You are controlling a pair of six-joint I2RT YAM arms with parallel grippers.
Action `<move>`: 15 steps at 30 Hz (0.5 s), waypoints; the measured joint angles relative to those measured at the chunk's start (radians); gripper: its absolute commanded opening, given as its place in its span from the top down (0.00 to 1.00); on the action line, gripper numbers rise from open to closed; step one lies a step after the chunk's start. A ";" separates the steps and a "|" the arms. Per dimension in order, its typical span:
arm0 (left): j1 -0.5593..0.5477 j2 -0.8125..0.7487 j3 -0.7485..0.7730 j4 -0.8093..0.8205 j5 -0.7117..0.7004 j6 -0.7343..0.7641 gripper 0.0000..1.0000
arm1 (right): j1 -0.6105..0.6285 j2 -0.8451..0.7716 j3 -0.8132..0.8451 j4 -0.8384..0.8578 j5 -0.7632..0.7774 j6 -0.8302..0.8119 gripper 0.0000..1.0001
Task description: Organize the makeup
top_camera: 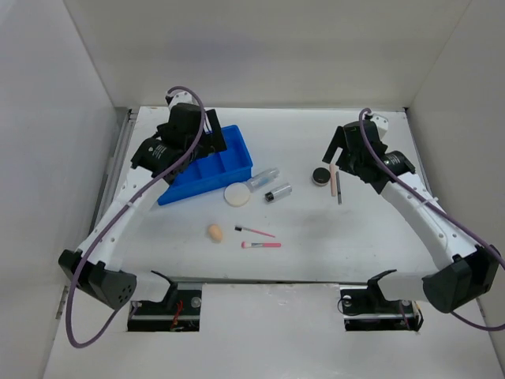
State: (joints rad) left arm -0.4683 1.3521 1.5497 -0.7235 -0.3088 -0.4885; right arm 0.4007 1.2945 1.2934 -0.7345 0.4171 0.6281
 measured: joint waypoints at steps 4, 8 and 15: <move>-0.032 -0.020 -0.003 -0.003 -0.048 0.020 0.01 | 0.000 0.003 0.000 -0.009 0.013 0.000 0.01; -0.047 -0.009 -0.006 -0.012 -0.059 0.030 0.01 | 0.000 0.007 0.000 -0.019 0.023 0.000 0.01; -0.128 0.005 -0.028 0.000 -0.085 0.073 0.01 | 0.000 0.024 -0.003 -0.044 0.048 0.002 0.01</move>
State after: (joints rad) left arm -0.5961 1.3567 1.5215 -0.7238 -0.3935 -0.4156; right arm 0.4007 1.3190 1.2907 -0.7788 0.4652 0.6300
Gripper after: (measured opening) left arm 0.990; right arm 0.994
